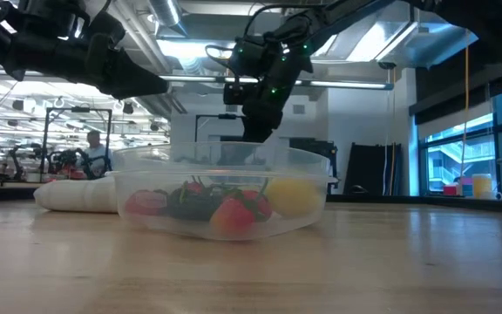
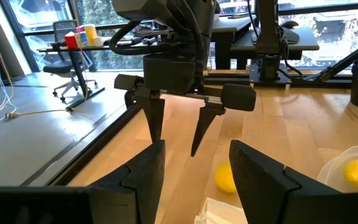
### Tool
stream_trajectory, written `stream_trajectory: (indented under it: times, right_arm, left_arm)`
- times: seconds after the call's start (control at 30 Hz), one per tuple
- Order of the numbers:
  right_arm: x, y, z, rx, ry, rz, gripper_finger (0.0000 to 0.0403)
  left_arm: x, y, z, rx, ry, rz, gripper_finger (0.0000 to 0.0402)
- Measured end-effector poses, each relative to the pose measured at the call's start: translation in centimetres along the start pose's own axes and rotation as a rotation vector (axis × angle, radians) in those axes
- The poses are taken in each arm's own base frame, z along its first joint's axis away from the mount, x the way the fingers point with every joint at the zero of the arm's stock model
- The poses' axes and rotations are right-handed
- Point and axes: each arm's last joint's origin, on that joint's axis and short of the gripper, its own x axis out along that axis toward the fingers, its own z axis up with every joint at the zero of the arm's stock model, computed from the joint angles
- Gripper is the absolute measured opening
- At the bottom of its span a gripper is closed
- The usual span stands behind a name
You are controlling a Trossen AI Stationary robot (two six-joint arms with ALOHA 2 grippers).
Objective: Pick and placing Produce into tupperware
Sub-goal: Put the lemon into the transparent container
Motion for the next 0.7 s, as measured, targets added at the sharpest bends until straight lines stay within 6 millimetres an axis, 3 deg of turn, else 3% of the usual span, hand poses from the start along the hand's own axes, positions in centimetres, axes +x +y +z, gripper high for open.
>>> stream_trajectory:
  times: [0.7]
  right_arm:
    - [0.0, 1.6, -0.6, -0.003, 0.102, 0.047, 0.0265]
  left_arm:
    - [0.0, 0.0, 0.0, 0.000, 0.000, 0.000, 0.0173]
